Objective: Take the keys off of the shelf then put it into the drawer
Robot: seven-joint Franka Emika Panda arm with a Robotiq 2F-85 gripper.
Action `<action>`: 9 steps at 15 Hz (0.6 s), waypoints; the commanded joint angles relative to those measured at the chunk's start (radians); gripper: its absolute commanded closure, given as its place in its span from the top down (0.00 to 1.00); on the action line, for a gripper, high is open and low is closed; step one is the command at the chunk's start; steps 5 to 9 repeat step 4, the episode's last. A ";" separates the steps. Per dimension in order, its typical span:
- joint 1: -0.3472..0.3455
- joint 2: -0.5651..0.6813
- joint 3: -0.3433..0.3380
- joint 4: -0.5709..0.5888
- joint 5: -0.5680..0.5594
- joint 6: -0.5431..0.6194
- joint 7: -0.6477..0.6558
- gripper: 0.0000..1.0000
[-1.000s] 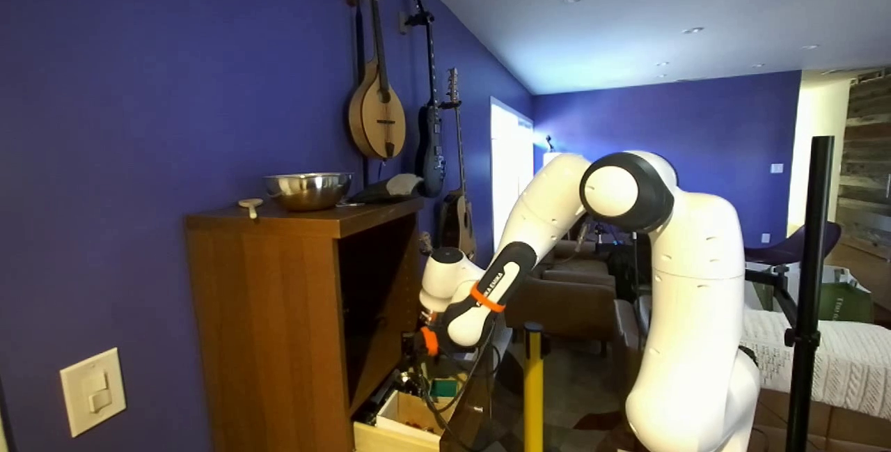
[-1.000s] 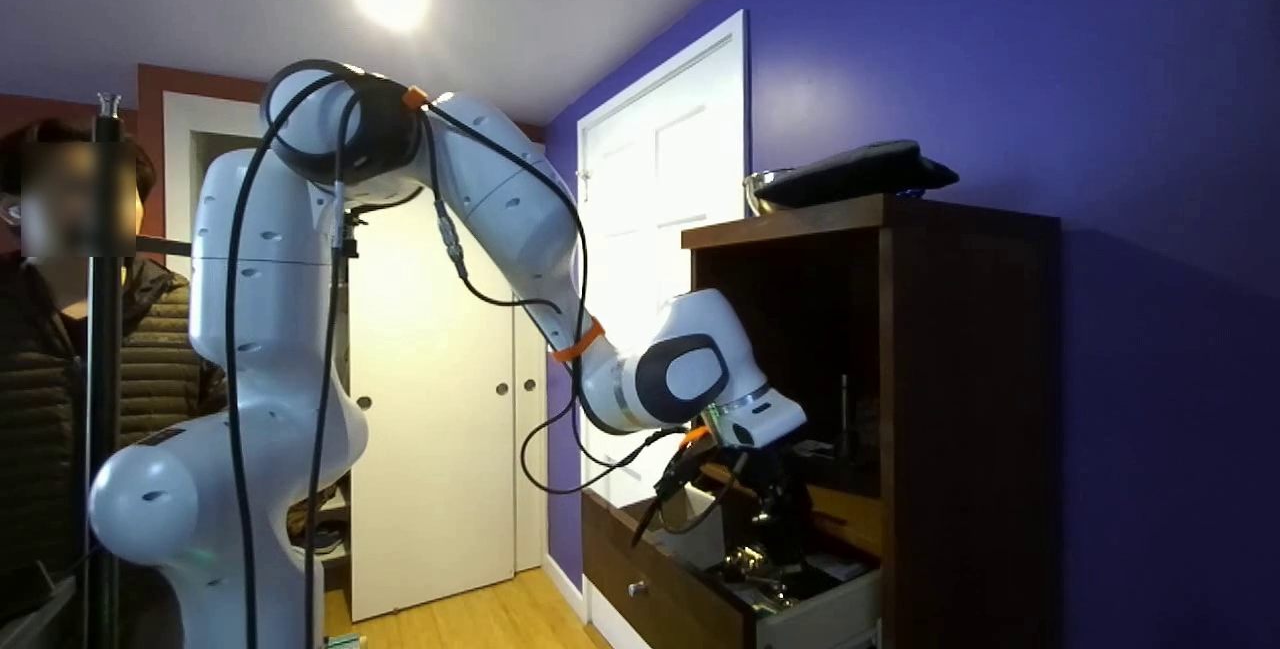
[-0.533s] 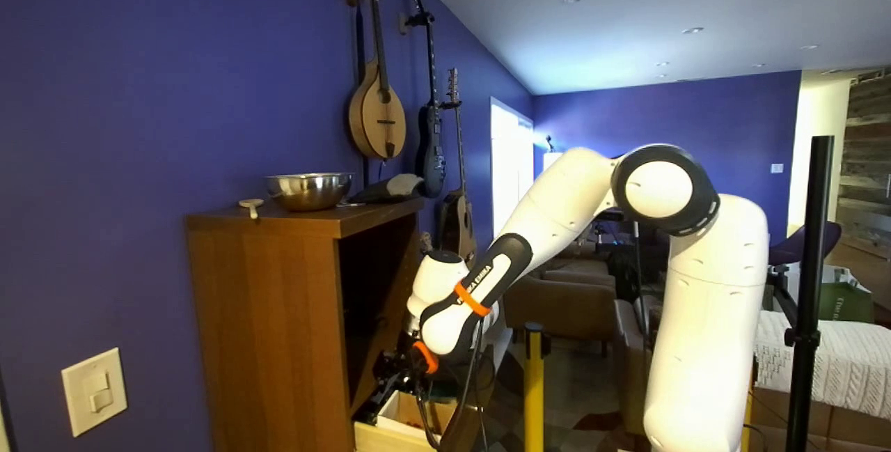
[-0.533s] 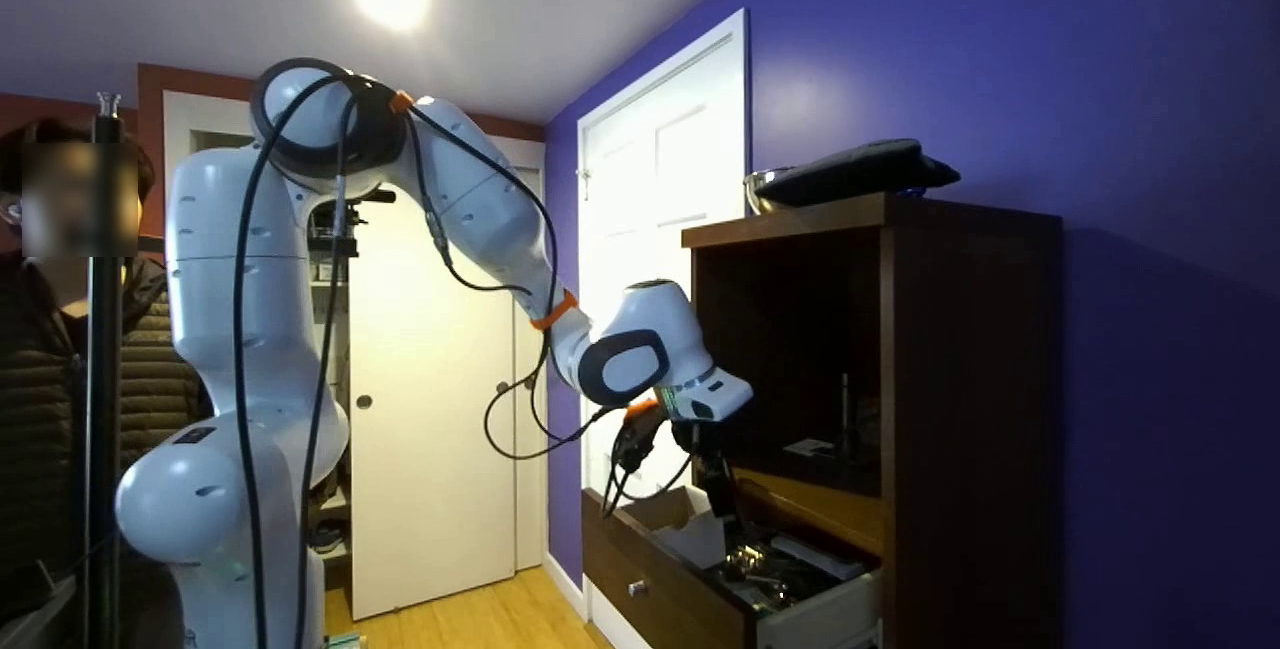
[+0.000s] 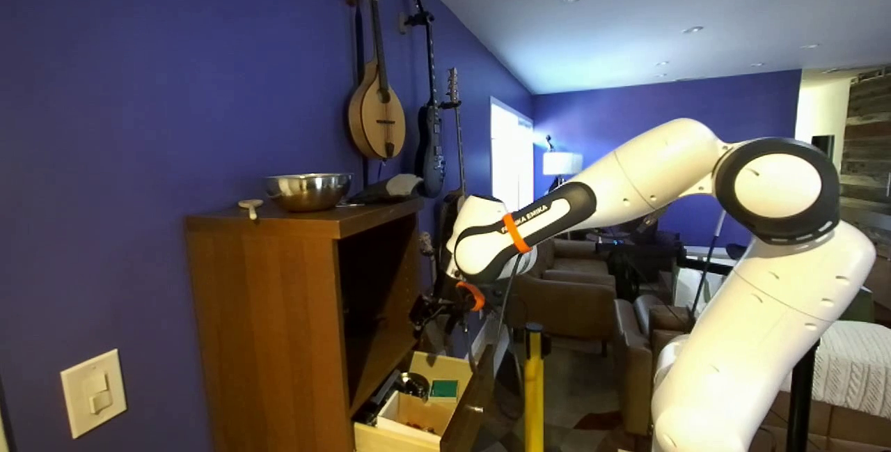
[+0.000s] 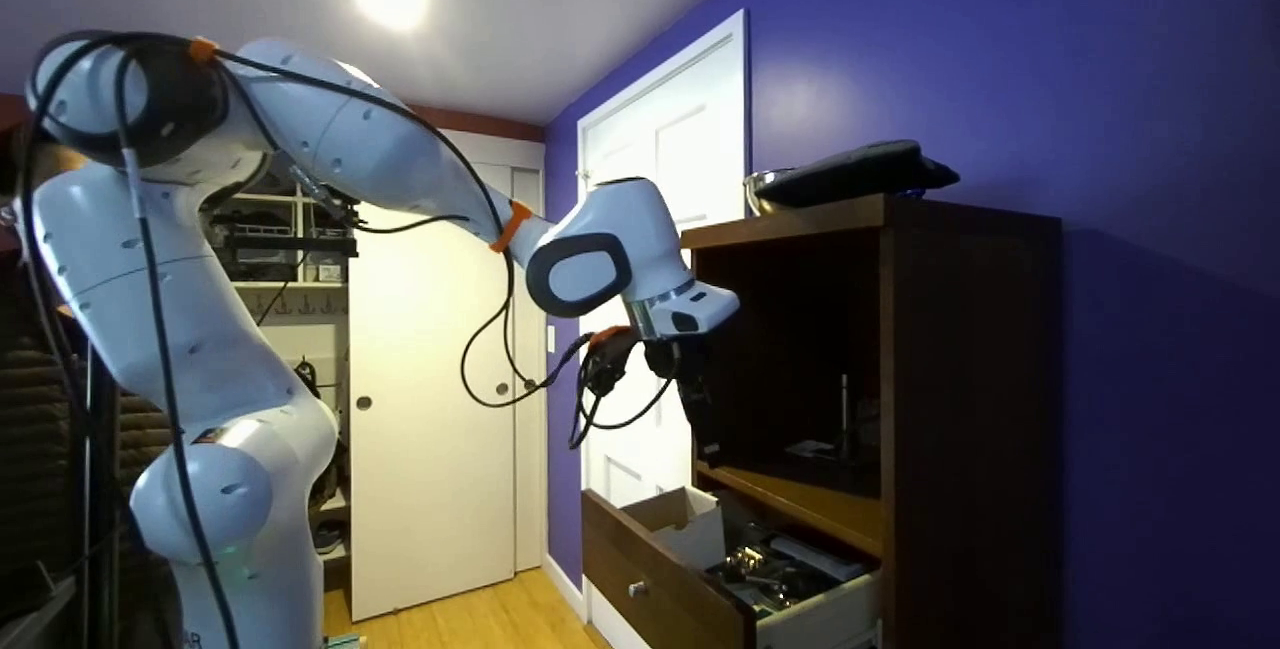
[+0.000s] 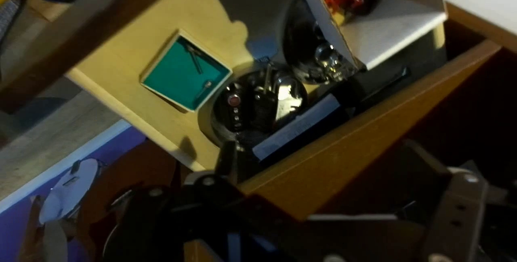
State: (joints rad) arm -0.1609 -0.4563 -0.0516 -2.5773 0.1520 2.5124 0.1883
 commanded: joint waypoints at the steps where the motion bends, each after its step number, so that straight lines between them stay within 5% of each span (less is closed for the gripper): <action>1: 0.002 -0.140 -0.040 -0.005 -0.086 -0.253 -0.126 1.00; 3: 0.037 -0.173 -0.070 -0.005 -0.079 -0.314 -0.234 1.00; 4: 0.012 -0.129 -0.048 0.005 -0.070 -0.262 -0.155 1.00; 9: 0.012 -0.129 -0.048 0.005 -0.070 -0.262 -0.155 1.00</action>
